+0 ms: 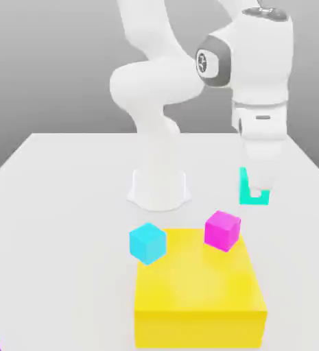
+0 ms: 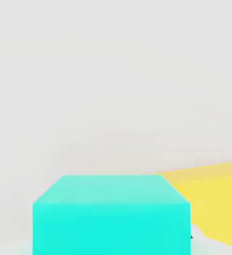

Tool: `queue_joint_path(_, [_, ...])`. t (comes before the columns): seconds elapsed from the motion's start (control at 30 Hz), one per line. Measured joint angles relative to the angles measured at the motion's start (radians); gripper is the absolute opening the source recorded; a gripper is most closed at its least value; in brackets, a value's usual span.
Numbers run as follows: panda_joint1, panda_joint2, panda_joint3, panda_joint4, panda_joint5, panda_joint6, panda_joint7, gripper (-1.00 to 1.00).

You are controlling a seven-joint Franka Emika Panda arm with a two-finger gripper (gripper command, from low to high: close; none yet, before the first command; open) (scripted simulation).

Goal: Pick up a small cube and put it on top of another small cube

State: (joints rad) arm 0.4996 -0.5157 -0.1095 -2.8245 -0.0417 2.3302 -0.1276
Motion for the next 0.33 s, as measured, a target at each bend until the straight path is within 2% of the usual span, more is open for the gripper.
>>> queue_joint_path(0.07, [-0.017,0.023,0.002,-0.024,-0.019,0.030,0.004,-1.00])
queue_joint_path(0.2, [-0.020,0.139,-0.006,-0.068,-0.027,0.186,0.004,-1.00])
queue_joint_path(0.23, [-0.020,0.158,-0.006,-0.075,-0.027,0.212,0.003,1.00])
queue_joint_path(0.33, [-0.020,0.158,-0.006,-0.075,-0.027,0.212,0.003,1.00])
